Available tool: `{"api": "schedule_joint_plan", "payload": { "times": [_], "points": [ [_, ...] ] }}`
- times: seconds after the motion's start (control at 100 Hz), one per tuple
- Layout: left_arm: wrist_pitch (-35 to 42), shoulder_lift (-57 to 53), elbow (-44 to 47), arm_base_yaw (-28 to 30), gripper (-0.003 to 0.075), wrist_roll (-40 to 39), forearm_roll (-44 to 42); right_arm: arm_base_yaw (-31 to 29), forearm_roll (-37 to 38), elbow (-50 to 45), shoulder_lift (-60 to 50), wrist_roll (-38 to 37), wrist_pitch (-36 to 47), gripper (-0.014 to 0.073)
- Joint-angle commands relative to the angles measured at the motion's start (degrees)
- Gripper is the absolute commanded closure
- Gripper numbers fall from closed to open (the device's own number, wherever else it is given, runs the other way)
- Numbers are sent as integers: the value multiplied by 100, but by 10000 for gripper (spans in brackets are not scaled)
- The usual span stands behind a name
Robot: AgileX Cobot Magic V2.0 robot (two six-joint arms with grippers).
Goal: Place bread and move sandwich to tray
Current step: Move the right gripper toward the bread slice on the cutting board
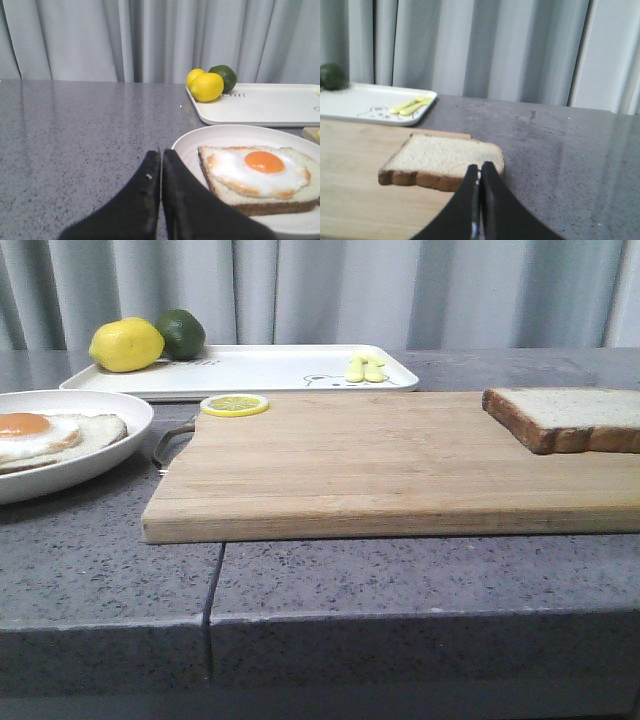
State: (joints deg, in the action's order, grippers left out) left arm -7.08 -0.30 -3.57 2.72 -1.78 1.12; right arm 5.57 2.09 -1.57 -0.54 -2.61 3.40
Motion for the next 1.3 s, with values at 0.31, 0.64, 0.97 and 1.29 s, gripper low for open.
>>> {"api": "schedule_joint_plan", "payload": {
  "times": [0.31, 0.64, 0.97, 1.29],
  "points": [
    [-2249, 1852, -3187, 18, 740, -51, 521, -25, -964, 2233, 669, -286, -1660, 659],
    [-3694, 3521, -4313, 18, 740, 3, 1571, -25, -964, 4023, 2492, -267, -3609, 659],
    [-3817, 4059, -4310, 18, 734, 124, 1583, -25, -1145, 4224, 3155, -267, -3686, 659],
    [-3766, 4014, -4316, 18, 329, 124, 1754, -25, -1145, 4224, 3155, -267, -3675, 410]
  ]
}}
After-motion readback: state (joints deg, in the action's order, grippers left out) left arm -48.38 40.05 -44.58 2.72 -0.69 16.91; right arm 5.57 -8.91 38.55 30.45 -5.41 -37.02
